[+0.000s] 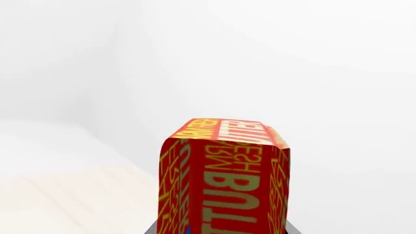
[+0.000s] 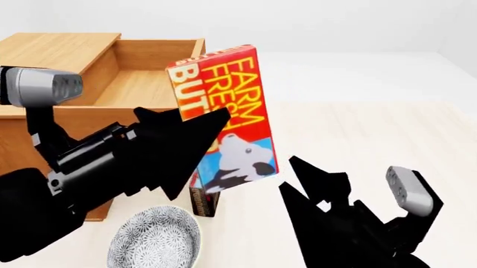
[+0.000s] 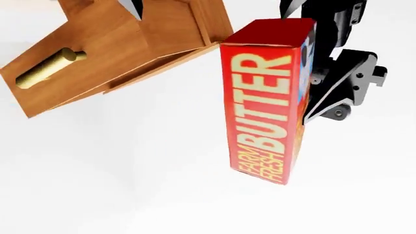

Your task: Put the butter at the front in the top drawer of the cabinet and close it.

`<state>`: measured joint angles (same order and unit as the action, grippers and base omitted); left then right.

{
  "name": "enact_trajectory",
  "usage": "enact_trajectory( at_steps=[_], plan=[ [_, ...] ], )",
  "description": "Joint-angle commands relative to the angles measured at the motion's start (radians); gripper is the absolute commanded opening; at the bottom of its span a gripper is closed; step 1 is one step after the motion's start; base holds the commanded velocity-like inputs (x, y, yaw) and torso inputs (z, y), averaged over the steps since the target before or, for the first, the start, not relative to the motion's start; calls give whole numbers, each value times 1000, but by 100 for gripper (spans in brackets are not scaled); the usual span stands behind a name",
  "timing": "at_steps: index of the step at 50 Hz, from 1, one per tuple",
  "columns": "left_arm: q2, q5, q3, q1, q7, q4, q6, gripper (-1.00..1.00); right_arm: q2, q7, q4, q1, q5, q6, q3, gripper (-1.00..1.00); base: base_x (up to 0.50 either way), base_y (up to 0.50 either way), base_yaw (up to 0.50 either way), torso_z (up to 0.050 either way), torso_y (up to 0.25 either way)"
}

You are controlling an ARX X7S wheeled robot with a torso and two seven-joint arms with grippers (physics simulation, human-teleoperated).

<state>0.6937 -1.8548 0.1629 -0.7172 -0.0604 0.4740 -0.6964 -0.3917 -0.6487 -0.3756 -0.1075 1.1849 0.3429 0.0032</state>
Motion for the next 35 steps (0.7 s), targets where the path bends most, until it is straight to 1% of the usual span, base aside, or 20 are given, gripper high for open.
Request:
enact_trajectory(
  at_steps=[1,6,9,14,21,29,35],
  plan=[
    [35,-81,-54,-14,-36,32,17,-100,19,109,-65,85,-174,-109,60,100,0,0,0,0,0],
    [57,-98,-64,-34,-67,37,21,-100,35,189,-98,111,-272,-155,91,100,0,0,0,2,2],
    [71,-104,-66,-51,-92,35,21,-100,48,262,-113,103,-352,-165,95,100,0,0,0,0,0],
    [97,-119,-68,-81,-133,35,19,-100,80,379,-123,66,-489,-182,91,100,0,0,0,0,0],
    [136,-156,-59,-145,-195,29,5,-100,118,504,-115,-3,-682,-196,54,100,0,0,0,0,1],
    [159,-186,-25,-243,-275,3,-11,-100,150,595,-72,-79,-840,-181,-14,100,0,0,0,1,1],
    [169,-204,17,-329,-340,-25,-35,-100,166,635,-46,-117,-904,-178,-49,100,0,0,0,0,0]
  ],
)
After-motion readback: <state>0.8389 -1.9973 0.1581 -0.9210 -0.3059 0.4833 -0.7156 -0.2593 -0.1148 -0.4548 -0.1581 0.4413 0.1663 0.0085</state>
